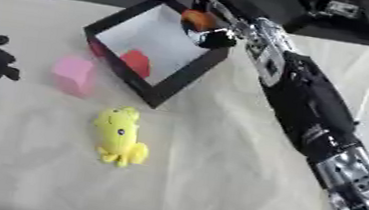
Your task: Pick up objects on the table and place them in the box.
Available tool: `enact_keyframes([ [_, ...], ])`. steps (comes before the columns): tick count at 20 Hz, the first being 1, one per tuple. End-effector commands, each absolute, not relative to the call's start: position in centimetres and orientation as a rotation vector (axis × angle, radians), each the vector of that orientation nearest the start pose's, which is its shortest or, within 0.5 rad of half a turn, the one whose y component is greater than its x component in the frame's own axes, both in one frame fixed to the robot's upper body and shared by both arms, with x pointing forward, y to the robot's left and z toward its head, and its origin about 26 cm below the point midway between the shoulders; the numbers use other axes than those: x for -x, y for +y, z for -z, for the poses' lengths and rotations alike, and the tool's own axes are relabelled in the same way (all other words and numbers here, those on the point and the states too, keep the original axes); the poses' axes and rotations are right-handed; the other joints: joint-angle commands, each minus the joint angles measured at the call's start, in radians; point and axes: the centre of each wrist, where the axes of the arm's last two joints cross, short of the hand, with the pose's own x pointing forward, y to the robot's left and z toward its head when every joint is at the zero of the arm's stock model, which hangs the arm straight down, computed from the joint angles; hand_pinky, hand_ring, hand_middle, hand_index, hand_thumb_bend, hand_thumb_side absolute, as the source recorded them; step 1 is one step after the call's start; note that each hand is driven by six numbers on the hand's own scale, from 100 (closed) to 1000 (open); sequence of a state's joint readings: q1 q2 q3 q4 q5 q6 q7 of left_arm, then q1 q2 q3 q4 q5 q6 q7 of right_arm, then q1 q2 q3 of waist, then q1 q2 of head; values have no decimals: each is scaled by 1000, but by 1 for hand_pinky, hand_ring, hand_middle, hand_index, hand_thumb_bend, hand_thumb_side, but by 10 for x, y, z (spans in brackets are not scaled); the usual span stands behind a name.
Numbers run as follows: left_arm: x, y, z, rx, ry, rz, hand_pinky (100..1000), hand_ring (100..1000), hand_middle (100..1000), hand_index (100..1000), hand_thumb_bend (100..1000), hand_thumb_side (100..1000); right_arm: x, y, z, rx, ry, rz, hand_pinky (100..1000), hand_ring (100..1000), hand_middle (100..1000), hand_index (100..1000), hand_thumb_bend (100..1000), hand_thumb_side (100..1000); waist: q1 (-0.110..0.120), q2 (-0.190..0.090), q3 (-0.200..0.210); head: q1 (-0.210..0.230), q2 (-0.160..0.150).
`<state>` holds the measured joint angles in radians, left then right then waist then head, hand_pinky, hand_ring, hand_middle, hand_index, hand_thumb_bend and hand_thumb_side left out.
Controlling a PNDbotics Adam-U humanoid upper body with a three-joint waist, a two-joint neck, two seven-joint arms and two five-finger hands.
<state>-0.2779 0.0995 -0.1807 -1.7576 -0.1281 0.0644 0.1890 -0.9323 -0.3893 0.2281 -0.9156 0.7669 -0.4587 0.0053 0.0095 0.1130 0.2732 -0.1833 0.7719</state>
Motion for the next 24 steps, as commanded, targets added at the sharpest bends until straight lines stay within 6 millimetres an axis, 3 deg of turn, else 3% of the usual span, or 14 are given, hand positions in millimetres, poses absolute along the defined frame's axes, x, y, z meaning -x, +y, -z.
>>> enact_keyframes([
  [1, -321, 178, -125, -101, -2022, 208, 614, 405, 483, 719, 915, 692, -481, -245, -186, 810, -2001, -1410, 840, 739, 657, 839, 100, 207, 4, 4, 1, -2, -2],
  [3, -321, 177, -125, -98, -2024, 208, 614, 406, 483, 719, 916, 692, -480, -244, -186, 822, -1996, -1409, 851, 769, 740, 901, 100, 205, 2, 3, 1, -1, -2],
  [7, -321, 177, -125, -94, -2026, 210, 614, 406, 483, 719, 916, 693, -479, -242, -187, 844, -2001, -1393, 877, 814, 848, 963, 100, 359, 1, 1, -1, 3, -2],
  [12, -321, 176, -126, -91, -2029, 210, 614, 406, 482, 719, 916, 693, -478, -239, -184, 805, -1977, -1421, 905, 867, 951, 1000, 100, 428, -1, 0, -1, 6, -2],
  [19, -321, 176, -126, -91, -2030, 209, 613, 405, 482, 720, 916, 693, -476, -238, -184, 774, -1955, -1453, 912, 878, 976, 1000, 100, 472, -2, 0, -4, 13, -2],
  [23, -321, 177, -125, -96, -2029, 205, 613, 405, 482, 720, 916, 693, -472, -239, -187, 761, -1977, -1448, 909, 872, 972, 1000, 100, 401, -4, 0, -12, 18, -2],
  [24, -321, 178, -125, -100, -2028, 203, 613, 405, 482, 720, 916, 693, -471, -239, -189, 759, -1990, -1455, 906, 870, 962, 1000, 100, 277, -5, -1, -16, 21, -2],
])
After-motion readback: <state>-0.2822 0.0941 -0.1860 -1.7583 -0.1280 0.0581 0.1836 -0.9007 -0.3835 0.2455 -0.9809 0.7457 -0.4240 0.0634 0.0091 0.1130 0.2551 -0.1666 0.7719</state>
